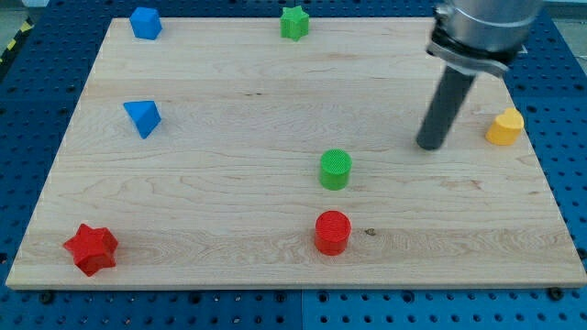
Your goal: Move the yellow hexagon slightly downwards
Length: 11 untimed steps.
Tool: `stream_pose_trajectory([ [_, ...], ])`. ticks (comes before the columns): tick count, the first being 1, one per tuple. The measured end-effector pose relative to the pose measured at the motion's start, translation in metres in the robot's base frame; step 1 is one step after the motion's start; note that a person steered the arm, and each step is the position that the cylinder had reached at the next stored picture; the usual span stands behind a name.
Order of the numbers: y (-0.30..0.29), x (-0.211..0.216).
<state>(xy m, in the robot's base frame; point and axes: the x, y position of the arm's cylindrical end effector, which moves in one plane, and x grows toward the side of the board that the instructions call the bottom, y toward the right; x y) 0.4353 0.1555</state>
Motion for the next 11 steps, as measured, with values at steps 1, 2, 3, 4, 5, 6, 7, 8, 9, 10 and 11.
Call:
stream_pose_trajectory([
  [1, -0.01, -0.053],
  [2, 0.032, -0.096],
  [3, 0.104, -0.114],
  [4, 0.173, -0.12],
  [5, 0.179, -0.136],
  [6, 0.177, -0.184],
  [7, 0.177, -0.231],
  [8, 0.17, -0.235],
  [9, 0.125, -0.235],
  [10, 0.094, -0.233],
  [11, 0.094, -0.227],
])
